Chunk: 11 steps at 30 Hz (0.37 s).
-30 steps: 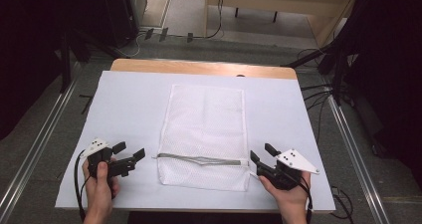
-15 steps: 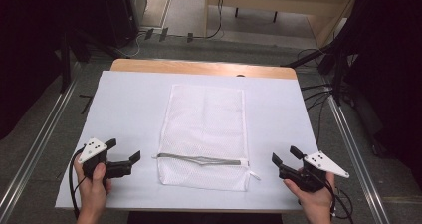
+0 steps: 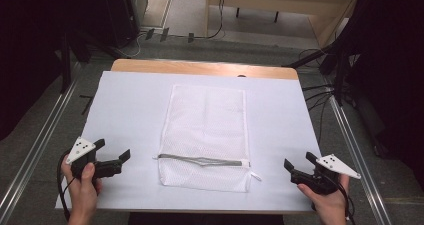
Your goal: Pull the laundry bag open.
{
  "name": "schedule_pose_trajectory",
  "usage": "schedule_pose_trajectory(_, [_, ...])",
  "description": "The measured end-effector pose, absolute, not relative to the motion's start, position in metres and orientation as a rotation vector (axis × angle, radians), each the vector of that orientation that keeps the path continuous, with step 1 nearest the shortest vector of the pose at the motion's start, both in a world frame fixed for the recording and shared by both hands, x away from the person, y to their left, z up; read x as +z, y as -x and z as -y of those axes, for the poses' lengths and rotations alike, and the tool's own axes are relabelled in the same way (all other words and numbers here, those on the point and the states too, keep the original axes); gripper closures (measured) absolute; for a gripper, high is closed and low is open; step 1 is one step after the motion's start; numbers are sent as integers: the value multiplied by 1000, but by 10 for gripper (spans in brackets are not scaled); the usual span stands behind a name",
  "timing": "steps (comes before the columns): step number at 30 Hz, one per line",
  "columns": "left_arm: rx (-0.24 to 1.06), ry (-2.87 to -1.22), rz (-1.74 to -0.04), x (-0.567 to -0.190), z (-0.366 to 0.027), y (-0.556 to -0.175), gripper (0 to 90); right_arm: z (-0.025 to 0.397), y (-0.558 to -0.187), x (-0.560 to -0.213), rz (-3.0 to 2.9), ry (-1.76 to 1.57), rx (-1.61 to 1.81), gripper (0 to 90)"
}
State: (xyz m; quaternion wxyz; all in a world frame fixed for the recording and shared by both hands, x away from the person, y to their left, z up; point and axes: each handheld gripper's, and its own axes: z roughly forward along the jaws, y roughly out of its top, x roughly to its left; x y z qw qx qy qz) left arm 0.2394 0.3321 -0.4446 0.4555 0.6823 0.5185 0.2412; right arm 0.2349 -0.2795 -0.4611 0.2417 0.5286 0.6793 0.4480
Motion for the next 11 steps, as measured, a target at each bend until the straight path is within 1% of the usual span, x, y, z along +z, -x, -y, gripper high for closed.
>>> schedule_pose_trajectory(11, [595,-1709,-1296,-448,-331,-242,0,281,-235,-462,-1849,-1458,1195,137])
